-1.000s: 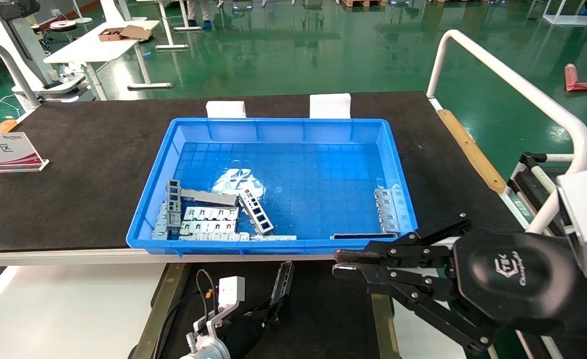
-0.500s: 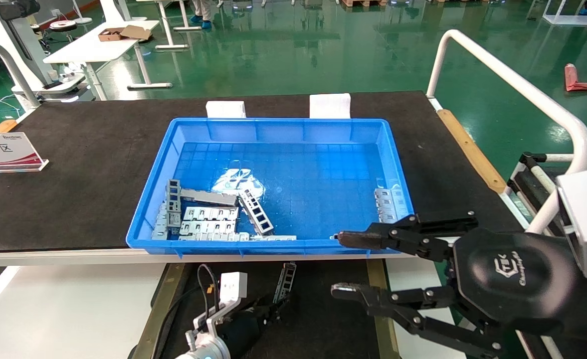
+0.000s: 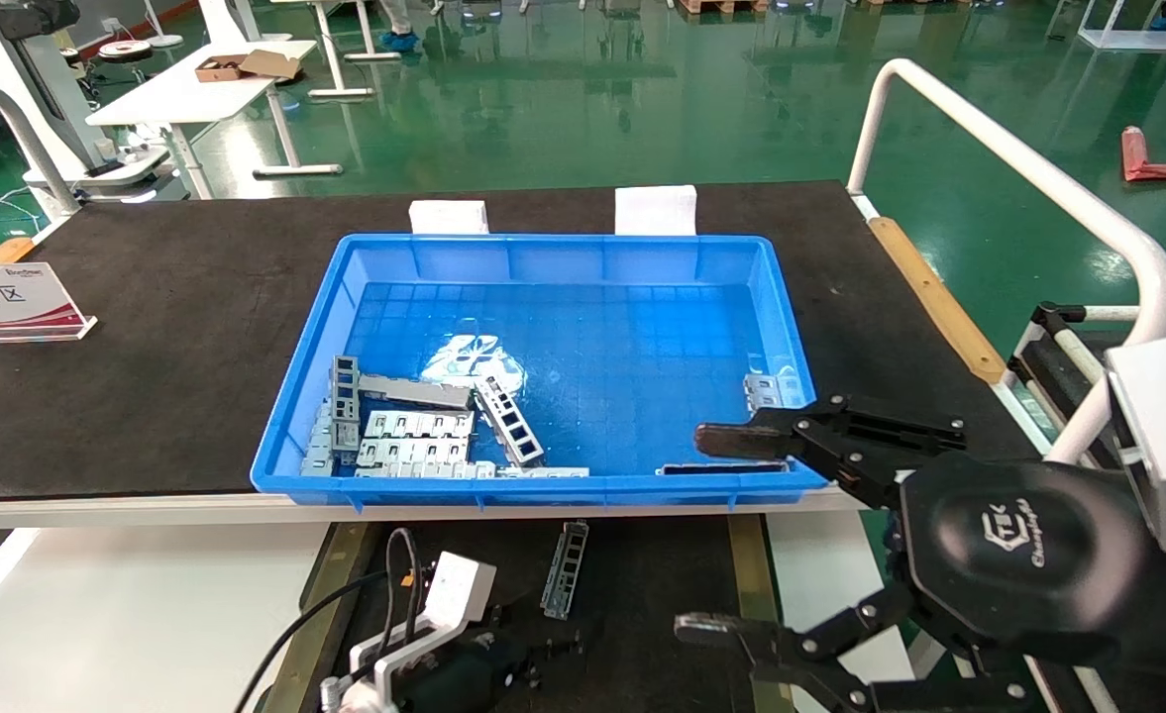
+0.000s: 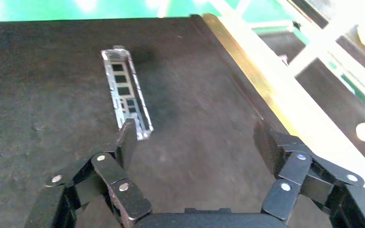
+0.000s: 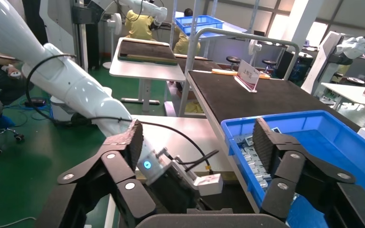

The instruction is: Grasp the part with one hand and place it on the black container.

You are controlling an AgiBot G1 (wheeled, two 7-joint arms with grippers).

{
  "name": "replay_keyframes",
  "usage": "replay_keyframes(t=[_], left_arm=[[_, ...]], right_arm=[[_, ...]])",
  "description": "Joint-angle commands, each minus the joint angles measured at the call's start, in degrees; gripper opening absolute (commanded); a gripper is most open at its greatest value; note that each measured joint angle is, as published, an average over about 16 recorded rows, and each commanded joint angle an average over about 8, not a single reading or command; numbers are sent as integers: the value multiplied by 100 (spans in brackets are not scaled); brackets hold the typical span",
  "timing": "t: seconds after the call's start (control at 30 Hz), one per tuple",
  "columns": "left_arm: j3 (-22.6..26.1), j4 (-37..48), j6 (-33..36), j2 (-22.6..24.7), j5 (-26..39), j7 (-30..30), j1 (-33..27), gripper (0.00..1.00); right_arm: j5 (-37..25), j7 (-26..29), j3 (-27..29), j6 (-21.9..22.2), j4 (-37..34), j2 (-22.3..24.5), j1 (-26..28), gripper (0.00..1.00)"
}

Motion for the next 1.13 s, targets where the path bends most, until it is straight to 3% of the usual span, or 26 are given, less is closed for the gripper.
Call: replay_keyframes(t=[0.03, 0.23, 0.6, 0.83, 1.13], left_arm=[[24, -220, 144, -197, 38, 38, -1, 100], [-151, -693, 1050, -695, -188, 429, -99, 100], [-825, -734, 2678, -1226, -1017, 1802, -252, 100], [-1106, -737, 3208, -1466, -1345, 2348, -280, 100], [-1282, -726, 3418, -1625, -1589, 2535, -264, 100]], right_arm=[[0, 0, 0, 0, 0, 0, 0, 100], [1, -1, -2, 1, 0, 1, 0, 100], [2, -2, -4, 1, 0, 1, 1, 100], [3, -2, -5, 2, 0, 2, 1, 100], [4, -3, -6, 3, 0, 3, 1, 100]])
